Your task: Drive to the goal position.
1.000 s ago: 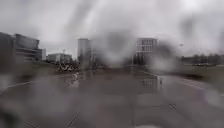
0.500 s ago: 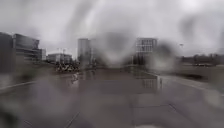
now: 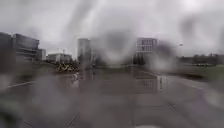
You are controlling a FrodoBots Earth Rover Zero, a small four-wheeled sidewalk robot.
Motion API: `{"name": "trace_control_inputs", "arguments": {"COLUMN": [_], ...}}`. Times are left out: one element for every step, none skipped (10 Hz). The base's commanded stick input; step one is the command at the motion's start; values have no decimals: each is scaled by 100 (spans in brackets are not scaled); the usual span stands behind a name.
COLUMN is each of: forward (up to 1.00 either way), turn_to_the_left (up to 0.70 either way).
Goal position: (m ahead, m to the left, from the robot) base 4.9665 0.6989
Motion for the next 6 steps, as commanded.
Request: {"name": "trace_control_inputs", "arguments": {"forward": [7, 7, 7, 7, 7, 7], "turn_to_the_left": [0, 0, 0, 0, 0, 0]}}
